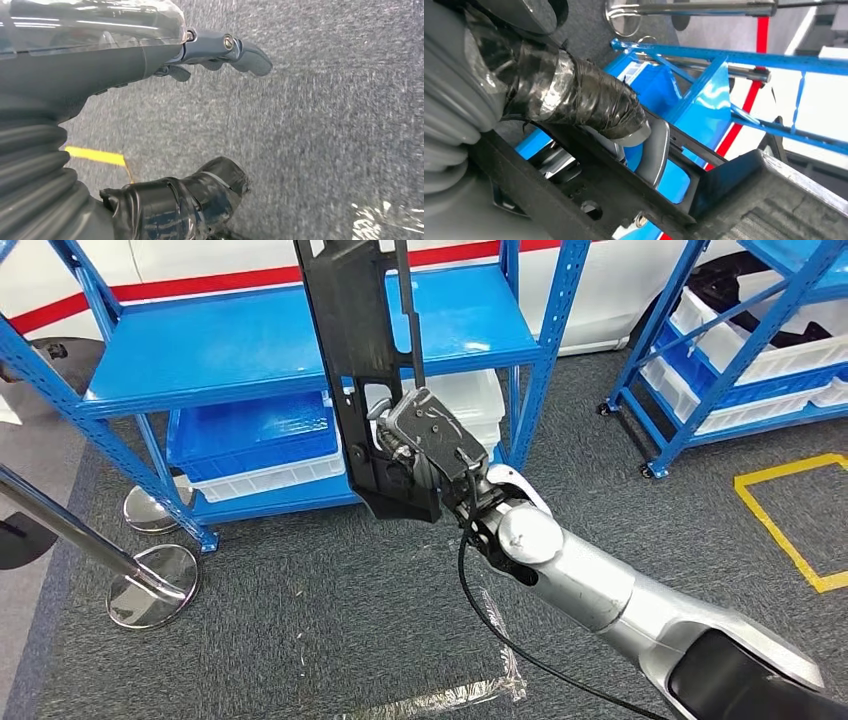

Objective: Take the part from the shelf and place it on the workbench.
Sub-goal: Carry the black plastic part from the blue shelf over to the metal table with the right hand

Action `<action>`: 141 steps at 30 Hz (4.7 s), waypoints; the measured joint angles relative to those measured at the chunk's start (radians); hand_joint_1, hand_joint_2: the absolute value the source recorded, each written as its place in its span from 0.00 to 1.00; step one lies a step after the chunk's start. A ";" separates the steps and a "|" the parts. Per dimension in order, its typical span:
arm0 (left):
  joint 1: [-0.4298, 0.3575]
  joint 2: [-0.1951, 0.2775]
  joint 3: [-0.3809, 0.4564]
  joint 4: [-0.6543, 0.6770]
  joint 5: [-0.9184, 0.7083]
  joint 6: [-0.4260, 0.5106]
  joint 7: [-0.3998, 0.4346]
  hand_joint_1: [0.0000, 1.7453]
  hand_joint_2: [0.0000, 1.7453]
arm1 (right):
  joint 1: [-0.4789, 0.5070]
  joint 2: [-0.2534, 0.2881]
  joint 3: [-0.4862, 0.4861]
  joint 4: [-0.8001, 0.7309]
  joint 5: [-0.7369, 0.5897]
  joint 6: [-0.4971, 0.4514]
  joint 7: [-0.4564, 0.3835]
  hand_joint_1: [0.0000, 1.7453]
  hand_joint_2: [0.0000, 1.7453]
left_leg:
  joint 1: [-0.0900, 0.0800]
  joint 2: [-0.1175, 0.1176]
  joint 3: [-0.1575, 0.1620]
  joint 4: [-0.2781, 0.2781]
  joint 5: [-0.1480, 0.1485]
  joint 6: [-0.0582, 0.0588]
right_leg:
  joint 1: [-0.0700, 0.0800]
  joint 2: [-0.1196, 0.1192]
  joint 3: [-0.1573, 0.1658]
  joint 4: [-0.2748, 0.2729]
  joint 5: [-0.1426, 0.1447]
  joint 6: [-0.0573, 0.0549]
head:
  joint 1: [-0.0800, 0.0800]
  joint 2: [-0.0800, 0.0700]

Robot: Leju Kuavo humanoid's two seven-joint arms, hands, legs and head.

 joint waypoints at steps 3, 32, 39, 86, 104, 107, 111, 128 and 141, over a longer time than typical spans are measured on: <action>0.000 -0.002 0.000 0.000 0.002 0.001 0.004 0.00 1.00 | 0.000 -0.009 0.000 -0.002 0.000 0.000 0.001 1.00 1.00 | 0.006 0.009 -0.028 -0.017 0.040 0.012 | 0.000 0.002 -0.035 0.112 -0.120 0.013 | 0.004 0.000; 0.004 -0.006 -0.001 0.000 -0.012 0.020 -0.049 0.00 1.00 | -0.007 -0.030 0.000 -0.023 0.039 0.006 0.004 1.00 1.00 | 0.025 0.003 -0.023 0.014 0.003 -0.017 | -0.010 -0.001 -0.027 0.062 -0.048 0.024 | 0.006 0.000; 0.005 -0.009 -0.005 0.000 -0.038 0.059 -0.030 0.00 1.00 | -0.002 -0.034 0.000 -0.025 0.087 0.001 0.004 1.00 1.00 | 0.022 -0.021 -0.074 0.046 0.023 -0.003 | -0.005 0.015 -0.004 0.166 -0.116 0.012 | 0.008 0.000; -0.035 -0.042 -0.010 0.121 -0.525 0.073 0.003 0.00 1.00 | 0.019 -0.060 -0.022 -0.087 0.150 -0.035 -0.001 1.00 1.00 | 0.020 0.040 -0.148 0.109 0.056 -0.050 | -0.015 -0.080 0.084 0.027 -0.096 -0.013 | -0.009 0.000; -0.026 -0.041 0.154 0.138 -0.784 0.073 0.050 0.00 1.00 | 0.045 -0.094 -0.053 -0.128 0.157 -0.041 -0.004 1.00 1.00 | 0.027 -0.132 -0.159 0.076 0.081 -0.033 | -0.024 0.065 0.072 0.055 -0.108 0.021 | -0.002 0.000; -0.012 -0.042 0.193 0.136 -0.854 0.074 0.053 0.00 1.00 | 0.047 -0.097 -0.055 -0.137 0.161 -0.047 -0.003 1.00 1.00 | 0.026 -0.108 -0.176 0.091 0.075 -0.047 | -0.027 0.028 0.075 0.049 -0.102 0.003 | -0.006 0.000; -0.013 -0.043 0.242 0.130 -0.887 0.073 0.055 0.00 1.00 | 0.047 -0.099 -0.064 -0.148 0.165 -0.052 -0.005 1.00 1.00 | 0.027 -0.012 -0.276 0.298 -0.019 -0.064 | -0.024 -0.022 0.080 0.042 -0.101 -0.010 | -0.014 0.000; 0.011 -0.057 0.418 0.071 -1.116 0.074 0.110 0.00 1.00 | 0.055 -0.115 -0.088 -0.174 0.226 -0.080 -0.015 1.00 1.00 | 0.016 -0.049 -0.130 0.032 0.101 0.012 | -0.012 0.001 -0.028 0.288 -0.220 0.026 | -0.006 0.000; 0.037 -0.091 0.563 0.047 -1.228 0.074 0.115 0.00 1.00 | 0.115 -0.112 -0.121 -0.198 0.275 -0.159 -0.056 1.00 1.00 | 0.024 -0.028 -0.246 0.239 0.006 -0.051 | -0.022 -0.006 0.081 0.034 -0.094 -0.004 | -0.021 0.000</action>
